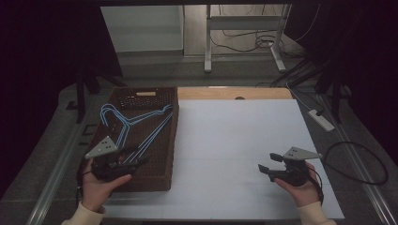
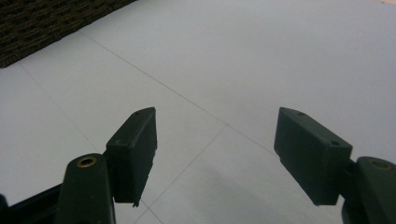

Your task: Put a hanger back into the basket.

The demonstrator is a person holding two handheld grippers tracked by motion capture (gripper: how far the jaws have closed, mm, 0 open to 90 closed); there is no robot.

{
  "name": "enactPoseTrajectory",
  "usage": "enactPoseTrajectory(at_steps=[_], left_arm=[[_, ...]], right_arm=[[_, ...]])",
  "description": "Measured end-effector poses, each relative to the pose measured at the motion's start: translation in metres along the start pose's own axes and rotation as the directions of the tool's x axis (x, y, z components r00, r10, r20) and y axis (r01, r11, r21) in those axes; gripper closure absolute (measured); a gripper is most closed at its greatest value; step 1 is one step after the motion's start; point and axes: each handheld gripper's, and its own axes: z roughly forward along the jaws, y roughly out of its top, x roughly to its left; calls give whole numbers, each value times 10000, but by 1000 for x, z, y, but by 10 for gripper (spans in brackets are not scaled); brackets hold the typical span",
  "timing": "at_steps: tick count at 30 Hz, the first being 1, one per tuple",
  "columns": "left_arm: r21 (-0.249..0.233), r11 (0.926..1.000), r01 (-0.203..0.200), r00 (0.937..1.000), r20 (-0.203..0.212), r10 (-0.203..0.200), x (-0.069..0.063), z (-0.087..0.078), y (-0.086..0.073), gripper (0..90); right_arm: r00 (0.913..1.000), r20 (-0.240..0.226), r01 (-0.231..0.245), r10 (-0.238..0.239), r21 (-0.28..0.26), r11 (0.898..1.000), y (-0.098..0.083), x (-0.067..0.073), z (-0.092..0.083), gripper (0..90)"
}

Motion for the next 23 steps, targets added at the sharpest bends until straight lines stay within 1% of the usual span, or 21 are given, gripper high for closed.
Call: enactPoseTrajectory(at_steps=[3,8,13,23], left_arm=[[133,9999,-57,10000,37,57,-3,5,-7,363],[179,9998,-29,10000,-18,29,-2,10,-12,362],[189,9998,-95,9999,-101,97,-1,14,-12,361],[94,9998,-176,9997,-137,177,0,12,-10,359]], right_arm=[[10000,-22,51,-51,-83,10000,0,-1,-2,302],[10000,-68,64,-66,-250,9997,-1,-3,-6,302],[9998,-149,94,-99,-301,9995,-1,-3,-8,302],[9997,-165,152,-158,-356,9992,-1,-1,-9,303]])
